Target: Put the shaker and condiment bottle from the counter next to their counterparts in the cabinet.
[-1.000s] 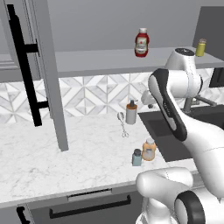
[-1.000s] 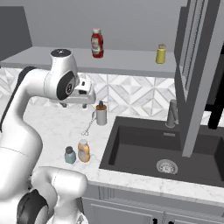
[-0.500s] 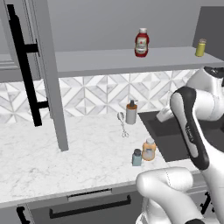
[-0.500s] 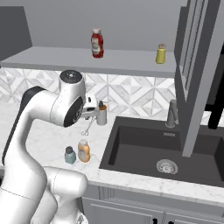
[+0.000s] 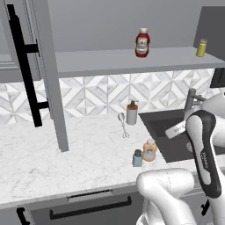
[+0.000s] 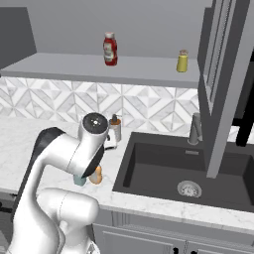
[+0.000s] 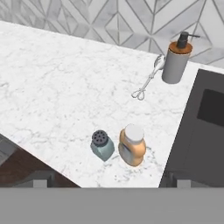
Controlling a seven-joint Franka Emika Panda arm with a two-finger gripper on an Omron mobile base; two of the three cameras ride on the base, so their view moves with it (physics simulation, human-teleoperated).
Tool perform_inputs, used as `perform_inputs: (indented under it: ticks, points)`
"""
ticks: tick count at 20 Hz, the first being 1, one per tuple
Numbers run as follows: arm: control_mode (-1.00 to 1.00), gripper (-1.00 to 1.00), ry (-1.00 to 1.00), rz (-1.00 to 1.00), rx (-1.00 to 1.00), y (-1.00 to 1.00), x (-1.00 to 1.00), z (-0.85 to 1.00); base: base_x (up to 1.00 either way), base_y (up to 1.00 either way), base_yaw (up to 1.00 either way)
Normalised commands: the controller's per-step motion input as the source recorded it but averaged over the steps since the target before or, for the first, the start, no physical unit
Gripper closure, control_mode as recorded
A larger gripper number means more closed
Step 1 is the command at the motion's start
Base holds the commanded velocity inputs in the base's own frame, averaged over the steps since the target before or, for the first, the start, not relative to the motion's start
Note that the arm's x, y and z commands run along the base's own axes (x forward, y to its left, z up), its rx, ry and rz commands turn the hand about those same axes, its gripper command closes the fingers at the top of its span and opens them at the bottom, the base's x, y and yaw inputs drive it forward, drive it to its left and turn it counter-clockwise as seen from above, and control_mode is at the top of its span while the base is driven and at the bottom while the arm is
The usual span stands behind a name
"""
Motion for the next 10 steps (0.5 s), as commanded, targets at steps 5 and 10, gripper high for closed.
perform_inputs:
  ticks: [5, 10]
  points:
    - [-1.00, -1.00, -0.02, 0.00, 0.16, -0.07, -0.07, -0.18, 0.00, 0.00, 0.00]
    - [-1.00, -1.00, -0.08, 0.00, 0.18, -0.18, -0.24, -0.17, 0.00, 0.00, 0.00]
